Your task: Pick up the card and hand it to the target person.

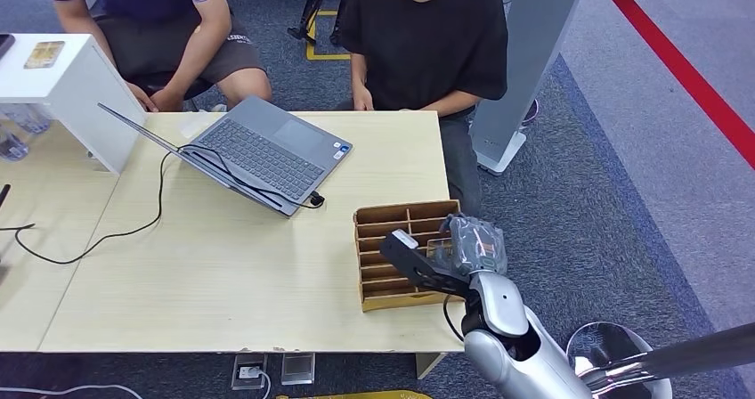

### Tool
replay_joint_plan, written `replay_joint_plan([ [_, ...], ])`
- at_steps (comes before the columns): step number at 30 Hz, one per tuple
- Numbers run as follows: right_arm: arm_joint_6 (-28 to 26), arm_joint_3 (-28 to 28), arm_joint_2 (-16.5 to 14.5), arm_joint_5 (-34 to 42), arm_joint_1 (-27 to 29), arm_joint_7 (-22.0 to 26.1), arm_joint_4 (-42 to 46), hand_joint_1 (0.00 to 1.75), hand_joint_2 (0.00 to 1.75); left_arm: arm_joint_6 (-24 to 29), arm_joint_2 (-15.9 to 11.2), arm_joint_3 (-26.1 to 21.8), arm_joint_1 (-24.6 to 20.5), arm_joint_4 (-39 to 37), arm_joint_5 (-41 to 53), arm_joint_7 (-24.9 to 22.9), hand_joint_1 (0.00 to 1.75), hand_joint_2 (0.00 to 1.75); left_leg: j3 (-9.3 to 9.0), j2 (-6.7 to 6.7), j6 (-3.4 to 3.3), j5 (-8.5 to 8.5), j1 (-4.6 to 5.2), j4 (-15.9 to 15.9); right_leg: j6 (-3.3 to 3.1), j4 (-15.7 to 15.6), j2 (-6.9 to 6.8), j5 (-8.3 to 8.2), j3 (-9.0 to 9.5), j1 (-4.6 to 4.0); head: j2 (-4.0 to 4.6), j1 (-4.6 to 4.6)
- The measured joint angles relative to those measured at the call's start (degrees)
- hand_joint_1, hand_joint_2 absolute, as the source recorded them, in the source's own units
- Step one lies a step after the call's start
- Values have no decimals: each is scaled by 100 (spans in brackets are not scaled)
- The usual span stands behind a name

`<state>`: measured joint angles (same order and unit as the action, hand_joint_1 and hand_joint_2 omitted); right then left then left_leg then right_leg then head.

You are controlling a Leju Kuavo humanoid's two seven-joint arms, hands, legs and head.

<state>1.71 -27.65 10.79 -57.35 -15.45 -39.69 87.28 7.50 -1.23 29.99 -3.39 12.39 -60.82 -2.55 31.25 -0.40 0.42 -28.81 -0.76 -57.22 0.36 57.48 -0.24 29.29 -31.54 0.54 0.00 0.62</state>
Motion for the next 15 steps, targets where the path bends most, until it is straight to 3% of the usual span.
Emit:
replay_joint_plan([
  [15, 61, 0, -2, 11, 53, 0, 2, 102, 175, 36, -3, 3, 0, 0, -80, 1, 0, 0, 0, 0, 0, 0, 0, 0, 0, 0, 0, 0, 0, 0, 2, -1],
])
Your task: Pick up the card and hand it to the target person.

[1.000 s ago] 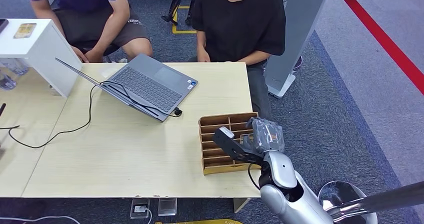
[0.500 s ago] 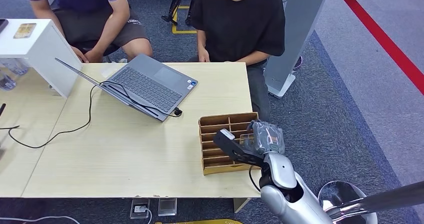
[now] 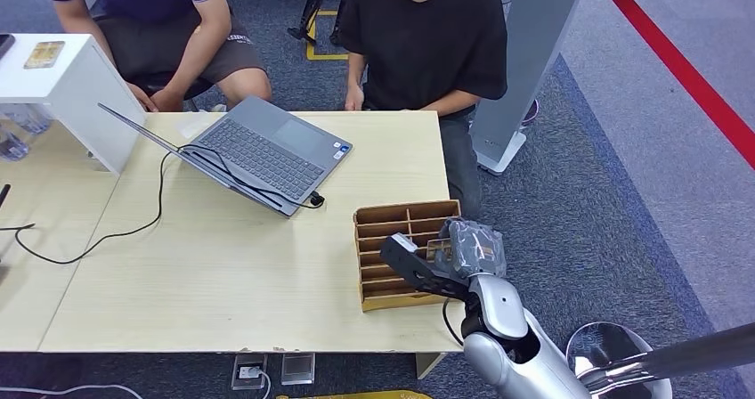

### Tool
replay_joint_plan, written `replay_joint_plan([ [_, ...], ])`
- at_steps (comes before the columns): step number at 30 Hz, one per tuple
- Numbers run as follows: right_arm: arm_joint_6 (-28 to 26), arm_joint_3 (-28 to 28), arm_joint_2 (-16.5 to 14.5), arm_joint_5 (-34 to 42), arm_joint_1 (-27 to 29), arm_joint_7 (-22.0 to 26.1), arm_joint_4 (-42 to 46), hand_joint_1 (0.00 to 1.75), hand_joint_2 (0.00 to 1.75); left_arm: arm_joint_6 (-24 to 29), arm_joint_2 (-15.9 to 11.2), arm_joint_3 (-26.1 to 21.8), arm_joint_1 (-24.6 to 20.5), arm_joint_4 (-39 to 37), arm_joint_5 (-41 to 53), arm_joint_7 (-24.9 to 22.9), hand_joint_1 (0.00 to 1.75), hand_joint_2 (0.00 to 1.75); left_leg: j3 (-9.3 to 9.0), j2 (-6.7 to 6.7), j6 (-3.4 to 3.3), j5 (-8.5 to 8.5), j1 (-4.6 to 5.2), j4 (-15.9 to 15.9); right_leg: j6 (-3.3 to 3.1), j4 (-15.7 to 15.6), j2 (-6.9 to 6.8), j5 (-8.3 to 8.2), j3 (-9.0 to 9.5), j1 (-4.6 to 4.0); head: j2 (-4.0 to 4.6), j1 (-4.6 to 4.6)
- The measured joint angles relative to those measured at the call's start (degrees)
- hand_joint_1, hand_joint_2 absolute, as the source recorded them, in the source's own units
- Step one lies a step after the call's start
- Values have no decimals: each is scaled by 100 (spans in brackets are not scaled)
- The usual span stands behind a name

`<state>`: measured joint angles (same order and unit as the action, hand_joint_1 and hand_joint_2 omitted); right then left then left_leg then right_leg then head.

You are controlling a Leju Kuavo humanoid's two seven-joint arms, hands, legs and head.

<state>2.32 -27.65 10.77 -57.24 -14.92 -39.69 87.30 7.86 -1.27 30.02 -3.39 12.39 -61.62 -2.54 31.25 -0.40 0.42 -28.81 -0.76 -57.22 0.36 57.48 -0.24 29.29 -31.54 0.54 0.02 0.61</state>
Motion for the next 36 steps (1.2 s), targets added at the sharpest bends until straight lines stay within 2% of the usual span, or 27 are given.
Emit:
replay_joint_plan([
  [6, 56, 0, -16, 0, 6, 0, 0, 120, 175, 3, 0, 14, 0, 0, -9, -1, 0, 0, 0, 0, 0, 0, 0, 0, 0, 0, 0, 0, 0, 0, -1, 1],
  [11, 91, 0, -34, 5, 18, -1, 13, 128, 175, 3, 0, 21, 0, 0, -12, -2, 0, 0, -1, 0, 0, 0, 0, 0, 0, 0, 0, 0, 0, 0, -1, 0],
  [16, 95, 0, -45, 7, 36, -3, 31, 147, 175, 3, 0, 25, 0, 0, -16, -2, 0, 0, -2, 0, 0, 0, 0, 0, 0, 0, 0, 0, 1, 0, -1, 0],
  [20, 92, 0, -46, 7, 42, -4, 47, 157, 175, 2, 0, 30, 0, 0, -19, -1, 0, 175, -3, 0, 0, 0, 0, 0, 0, 0, 0, 0, 2, 0, 0, 0],
  [36, -2, -20, -38, 126, 81, -3, 328, 157, 175, -15, -26, 110, -3, 0, -167, 132, 0, 175, -2, 0, 0, 0, 0, 0, 0, 0, 0, 0, 0, 0, 0, 1],
])
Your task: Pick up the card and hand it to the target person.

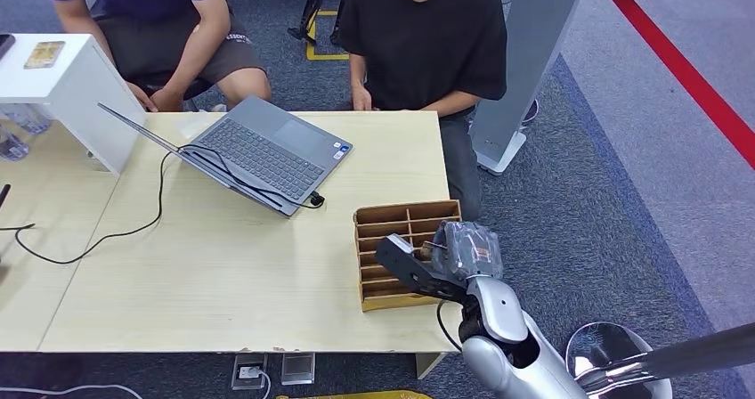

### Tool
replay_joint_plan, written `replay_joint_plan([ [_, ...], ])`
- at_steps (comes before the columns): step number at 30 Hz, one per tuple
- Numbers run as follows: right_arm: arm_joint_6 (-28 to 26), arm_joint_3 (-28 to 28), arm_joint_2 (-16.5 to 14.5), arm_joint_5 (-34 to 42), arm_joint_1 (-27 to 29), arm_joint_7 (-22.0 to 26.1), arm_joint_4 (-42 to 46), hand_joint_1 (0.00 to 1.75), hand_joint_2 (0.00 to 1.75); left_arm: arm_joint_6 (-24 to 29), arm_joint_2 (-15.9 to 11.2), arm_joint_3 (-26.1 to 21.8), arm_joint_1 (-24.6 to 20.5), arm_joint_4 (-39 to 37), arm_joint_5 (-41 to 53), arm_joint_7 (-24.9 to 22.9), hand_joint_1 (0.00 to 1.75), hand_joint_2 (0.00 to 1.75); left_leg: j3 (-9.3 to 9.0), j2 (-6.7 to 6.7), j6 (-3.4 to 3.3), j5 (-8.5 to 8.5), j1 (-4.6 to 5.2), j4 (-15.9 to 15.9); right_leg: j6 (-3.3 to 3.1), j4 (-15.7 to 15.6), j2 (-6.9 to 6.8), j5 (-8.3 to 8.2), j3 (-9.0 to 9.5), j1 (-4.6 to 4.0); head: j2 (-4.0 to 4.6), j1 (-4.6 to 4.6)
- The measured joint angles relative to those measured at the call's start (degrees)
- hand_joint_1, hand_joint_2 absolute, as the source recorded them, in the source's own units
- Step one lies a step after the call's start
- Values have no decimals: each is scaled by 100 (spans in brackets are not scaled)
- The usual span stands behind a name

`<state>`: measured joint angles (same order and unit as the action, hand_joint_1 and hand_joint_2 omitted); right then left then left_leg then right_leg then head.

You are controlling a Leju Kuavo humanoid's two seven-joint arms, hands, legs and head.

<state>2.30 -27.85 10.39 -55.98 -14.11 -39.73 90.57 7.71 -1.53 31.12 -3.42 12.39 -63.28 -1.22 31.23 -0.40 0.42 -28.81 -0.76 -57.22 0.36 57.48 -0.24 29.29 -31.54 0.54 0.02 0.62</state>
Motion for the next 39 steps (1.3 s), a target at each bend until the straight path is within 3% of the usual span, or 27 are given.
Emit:
replay_joint_plan([
  [12, -796, -28, 272, 180, -71, 16, 1186, 157, 175, 2, -18, 22, 2, 0, -144, 37, 0, 175, 1, 0, 0, 0, 0, 0, 0, 0, 0, 0, 1, 0, 0, 0],
  [17, -1112, -141, 362, 473, -613, 276, 1253, 157, 175, -46, -21, 96, -13, 0, -96, 37, 0, 175, 4, 1, 0, 0, 0, 0, -1, 1, 3, -1, 1, 0, -1, 1],
  [21, -1266, -428, 216, 975, -1445, 825, 501, 157, 175, -111, -22, 210, -53, 0, -14, 37, 0, 175, 7, 0, 3, 7, 0, 0, -3, 7, 1, -4, 1, 0, 0, 2],
  [27, -1913, -821, -312, 1370, -2712, 1703, -1379, 157, 175, -172, -20, 376, -96, 0, 3, 77, 0, 175, 13, -8, 2, 12, 0, 0, -3, 13, -8, -5, -3, 0, 0, -5],
  [33, -2027, -1156, -864, 1398, -3629, 2062, -3182, 157, 175, -120, -22, 517, -106, -1, -25, 66, 0, 175, 18, -12, 2, 12, 0, 0, -2, 13, -9, -4, -9, 0, 0, 0],
  [39, -2040, -1414, -1329, 1461, -4004, 2293, -4393, 157, 175, -60, -29, 579, -103, -3, -162, 50, 0, 175, 19, -12, 2, 11, 0, 0, -2, 13, -9, -4, -11, 0, 0, 1],
])
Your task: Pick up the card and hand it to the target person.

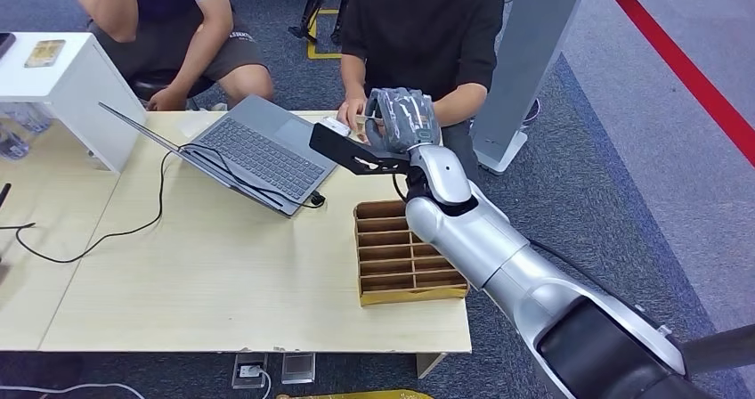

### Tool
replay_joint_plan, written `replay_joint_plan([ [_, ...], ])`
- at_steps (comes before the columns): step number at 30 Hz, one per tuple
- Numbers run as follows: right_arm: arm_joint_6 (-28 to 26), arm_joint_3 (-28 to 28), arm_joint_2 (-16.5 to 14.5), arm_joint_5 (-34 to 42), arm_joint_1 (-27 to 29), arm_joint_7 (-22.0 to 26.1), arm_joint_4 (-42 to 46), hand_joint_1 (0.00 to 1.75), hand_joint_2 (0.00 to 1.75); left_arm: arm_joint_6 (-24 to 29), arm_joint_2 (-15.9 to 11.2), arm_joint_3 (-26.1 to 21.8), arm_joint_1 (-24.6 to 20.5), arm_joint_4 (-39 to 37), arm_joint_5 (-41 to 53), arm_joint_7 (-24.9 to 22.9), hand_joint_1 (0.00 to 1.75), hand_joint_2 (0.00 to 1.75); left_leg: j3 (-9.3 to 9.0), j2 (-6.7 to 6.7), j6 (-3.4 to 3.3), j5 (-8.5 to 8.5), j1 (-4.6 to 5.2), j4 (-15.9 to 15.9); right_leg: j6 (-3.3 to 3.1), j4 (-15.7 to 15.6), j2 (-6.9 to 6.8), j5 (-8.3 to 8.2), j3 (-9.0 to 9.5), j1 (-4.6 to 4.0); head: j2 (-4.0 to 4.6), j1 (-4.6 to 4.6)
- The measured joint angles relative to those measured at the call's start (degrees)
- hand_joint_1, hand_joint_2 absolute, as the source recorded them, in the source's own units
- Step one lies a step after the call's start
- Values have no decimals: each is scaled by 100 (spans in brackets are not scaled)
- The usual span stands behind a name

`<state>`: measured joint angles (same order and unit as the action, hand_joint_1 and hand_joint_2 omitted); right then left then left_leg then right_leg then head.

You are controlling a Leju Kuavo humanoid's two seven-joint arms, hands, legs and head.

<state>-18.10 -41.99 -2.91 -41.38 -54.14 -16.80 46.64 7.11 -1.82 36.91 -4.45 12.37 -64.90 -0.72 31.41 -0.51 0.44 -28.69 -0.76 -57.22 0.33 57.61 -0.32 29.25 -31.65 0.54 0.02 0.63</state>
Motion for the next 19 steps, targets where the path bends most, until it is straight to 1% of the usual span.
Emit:
replay_joint_plan([
  [3, -24, -86, -149, 28, -66, 33, -355, 157, 175, 14, -7, 5, 2, -2, -33, 0, 0, 175, -1, 1, 0, 0, 0, 0, 0, 0, 1, 0, -1, 0, 0, -2],
  [7, -61, -177, -275, 48, -135, 58, -667, 0, 175, -2, -16, 9, 5, -11, -55, 7, 0, 175, -2, 3, 0, 0, 0, 0, 0, 0, 1, 0, -1, 0, 0, -3],
  [10, -63, -227, -341, 83, -157, 69, -835, 0, 175, -44, -19, 13, 9, -16, -50, 44, 0, 175, -2, 3, 0, 0, 0, 0, 0, 0, 1, 0, -1, 0, 0, -1],
  [14, -76, -307, -399, 141, -186, 77, -1028, 0, 175, -59, -23, 47, 10, -30, -43, 99, 0, 0, -3, 4, 0, 0, 0, 0, 0, 0, 2, 0, -1, 0, -1, 1],
  [19, -153, -369, -439, 250, -201, 121, -1160, 0, 175, -53, -26, 64, 14, -45, -108, 122, 0, 0, -3, 4, 0, 0, 0, -1, 0, 0, 2, 0, -1, 0, -1, -1],
])
